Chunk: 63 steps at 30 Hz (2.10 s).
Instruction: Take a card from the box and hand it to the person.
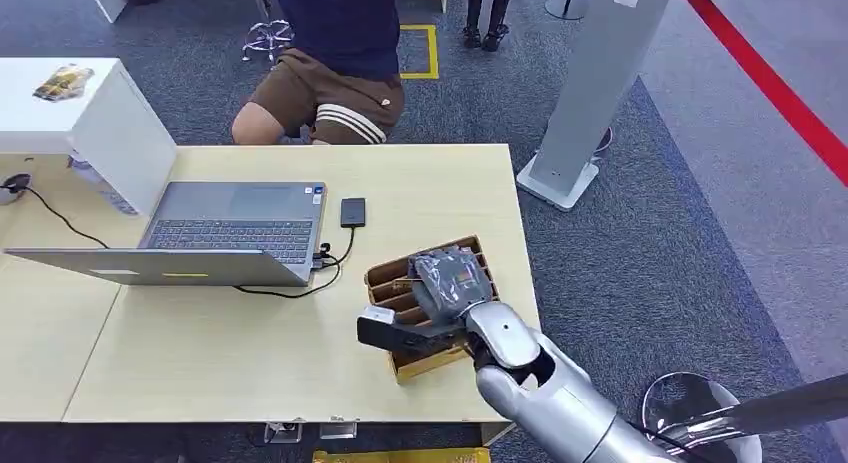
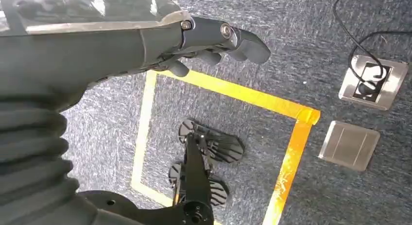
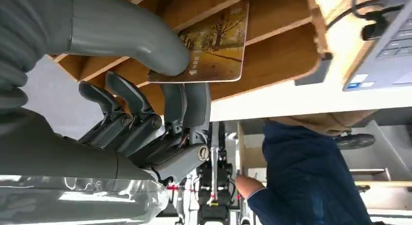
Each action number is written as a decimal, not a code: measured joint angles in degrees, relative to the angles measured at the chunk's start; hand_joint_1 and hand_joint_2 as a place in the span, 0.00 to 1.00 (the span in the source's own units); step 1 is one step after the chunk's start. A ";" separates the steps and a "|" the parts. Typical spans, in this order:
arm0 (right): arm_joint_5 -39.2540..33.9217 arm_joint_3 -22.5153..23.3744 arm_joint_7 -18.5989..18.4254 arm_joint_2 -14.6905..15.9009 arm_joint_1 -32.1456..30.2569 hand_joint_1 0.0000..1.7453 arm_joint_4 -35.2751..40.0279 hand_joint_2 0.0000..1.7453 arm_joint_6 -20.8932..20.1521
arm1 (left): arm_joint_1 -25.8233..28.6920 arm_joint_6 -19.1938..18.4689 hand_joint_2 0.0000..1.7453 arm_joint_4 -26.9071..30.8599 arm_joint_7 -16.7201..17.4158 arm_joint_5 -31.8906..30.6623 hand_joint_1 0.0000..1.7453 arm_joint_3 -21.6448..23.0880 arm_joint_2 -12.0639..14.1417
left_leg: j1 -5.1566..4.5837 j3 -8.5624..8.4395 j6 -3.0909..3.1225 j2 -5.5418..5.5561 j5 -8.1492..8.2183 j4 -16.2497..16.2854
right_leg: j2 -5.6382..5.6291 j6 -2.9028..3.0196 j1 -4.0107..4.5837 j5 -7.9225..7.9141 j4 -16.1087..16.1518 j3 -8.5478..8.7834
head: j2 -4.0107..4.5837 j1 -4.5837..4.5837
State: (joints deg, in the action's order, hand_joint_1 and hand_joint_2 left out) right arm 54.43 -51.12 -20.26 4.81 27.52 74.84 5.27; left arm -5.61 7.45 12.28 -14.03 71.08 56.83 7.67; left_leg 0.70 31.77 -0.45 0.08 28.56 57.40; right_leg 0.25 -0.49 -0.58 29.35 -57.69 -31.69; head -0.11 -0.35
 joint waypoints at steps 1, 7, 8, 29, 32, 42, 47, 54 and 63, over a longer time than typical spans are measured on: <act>-1.38 0.22 0.31 0.04 0.00 0.96 0.33 1.00 -0.28 | 0.00 0.00 1.00 0.00 0.00 0.02 0.00 0.00 0.02 | 0.00 0.01 0.00 0.00 0.00 0.00 | 0.00 0.00 0.00 0.00 0.00 0.00 | 0.00 0.00; -11.00 2.51 0.03 1.83 0.69 0.96 5.44 1.00 -3.63 | 0.11 0.00 1.00 0.00 0.20 0.57 0.00 0.00 0.26 | 0.00 0.01 0.00 0.00 0.00 0.00 | 0.00 0.00 0.00 0.00 0.00 -0.01 | 0.00 -0.02; -11.68 2.97 -0.24 2.25 0.83 0.96 6.68 1.00 -4.00 | 0.12 0.00 1.00 0.00 0.22 0.59 0.00 0.00 0.33 | 0.00 0.01 0.00 0.00 0.00 0.00 | 0.00 0.00 0.00 0.00 0.00 -0.01 | 0.00 -0.02; 2.97 7.91 3.22 4.50 3.32 0.96 15.58 1.00 9.52 | 0.13 -0.13 1.00 0.00 0.02 0.55 0.00 0.00 0.28 | -0.01 0.02 0.01 0.01 0.00 0.00 | 0.01 0.03 0.00 -0.04 0.00 0.02 | 0.00 0.00; 5.85 7.91 4.26 3.58 3.55 0.96 11.23 1.00 15.26 | 0.09 -0.15 1.00 0.00 0.02 0.52 0.00 0.00 0.20 | 0.00 0.03 0.01 0.02 -0.01 0.00 | 0.02 0.03 0.00 -0.04 0.00 0.02 | 0.00 -0.04; 7.08 7.98 5.01 1.07 4.39 0.96 -1.38 1.00 19.87 | 0.07 0.00 1.00 0.00 0.02 0.57 0.00 0.00 0.13 | 0.00 0.05 0.01 0.02 -0.01 0.00 | 0.03 0.03 0.00 -0.04 0.00 0.00 | 0.00 -0.04; 5.11 7.96 5.75 -0.07 4.58 0.96 -5.07 1.00 20.39 | 0.07 0.00 1.00 0.00 0.02 0.57 0.00 -0.02 0.13 | 0.00 0.05 0.01 0.01 -0.01 0.00 | 0.02 0.03 0.00 -0.04 0.00 0.00 | 0.00 -0.02; 5.07 7.94 5.75 -0.72 4.60 0.96 -7.19 1.00 20.70 | 0.06 -0.02 1.00 0.00 -0.07 0.57 0.00 -0.02 0.13 | 0.00 0.04 0.01 0.01 -0.01 0.00 | 0.02 0.03 0.00 -0.04 0.00 0.00 | 0.00 0.00; 5.09 7.96 5.97 -1.18 4.61 0.96 -8.57 1.00 21.49 | 0.08 -0.04 1.00 0.00 -0.07 0.59 0.00 -0.02 0.13 | 0.00 0.03 0.01 0.01 -0.01 0.00 | 0.01 0.03 0.00 -0.04 0.00 0.00 | 0.00 -0.02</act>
State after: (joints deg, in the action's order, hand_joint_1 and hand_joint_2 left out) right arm 59.52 -43.17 -14.29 3.63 32.13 66.27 26.75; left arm -5.53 7.41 12.28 -14.10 71.67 56.81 7.80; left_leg 0.70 31.81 -0.44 0.09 28.55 57.41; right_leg 0.26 -0.47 -0.58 29.31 -57.69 -31.69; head -0.11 -0.37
